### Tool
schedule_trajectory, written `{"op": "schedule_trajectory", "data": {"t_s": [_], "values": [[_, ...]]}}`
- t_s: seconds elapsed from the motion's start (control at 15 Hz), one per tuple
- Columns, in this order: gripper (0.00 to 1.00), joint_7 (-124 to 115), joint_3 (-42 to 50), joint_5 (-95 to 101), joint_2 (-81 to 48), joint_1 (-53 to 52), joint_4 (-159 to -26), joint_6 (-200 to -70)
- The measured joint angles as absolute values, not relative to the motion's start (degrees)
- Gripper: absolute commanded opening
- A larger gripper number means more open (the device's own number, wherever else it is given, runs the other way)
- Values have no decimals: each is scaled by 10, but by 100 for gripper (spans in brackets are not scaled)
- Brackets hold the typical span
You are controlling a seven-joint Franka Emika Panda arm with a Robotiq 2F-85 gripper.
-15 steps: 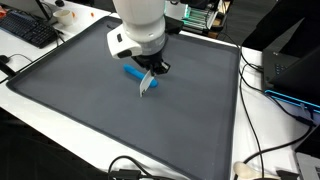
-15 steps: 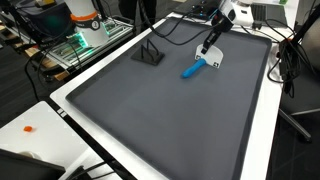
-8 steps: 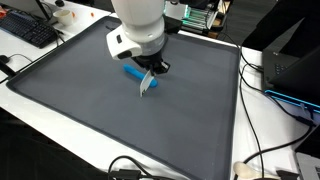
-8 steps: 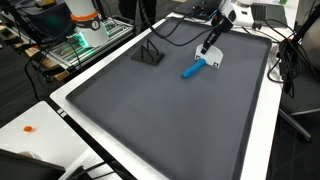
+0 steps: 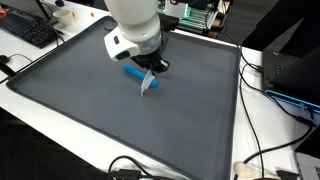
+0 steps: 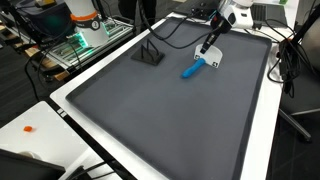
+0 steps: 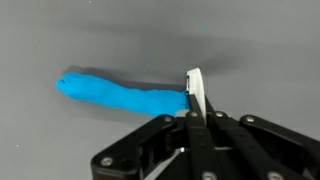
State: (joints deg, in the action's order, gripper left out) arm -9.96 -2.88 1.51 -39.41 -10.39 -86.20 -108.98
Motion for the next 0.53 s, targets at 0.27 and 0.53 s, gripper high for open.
{"op": "schedule_trajectory", "data": {"t_s": [0.27,0.53], "values": [[1,-97,-30,-9,-393,-96,-862,-1081],[1,-91,-31,-30,-392,-88,-863,-1078]]}}
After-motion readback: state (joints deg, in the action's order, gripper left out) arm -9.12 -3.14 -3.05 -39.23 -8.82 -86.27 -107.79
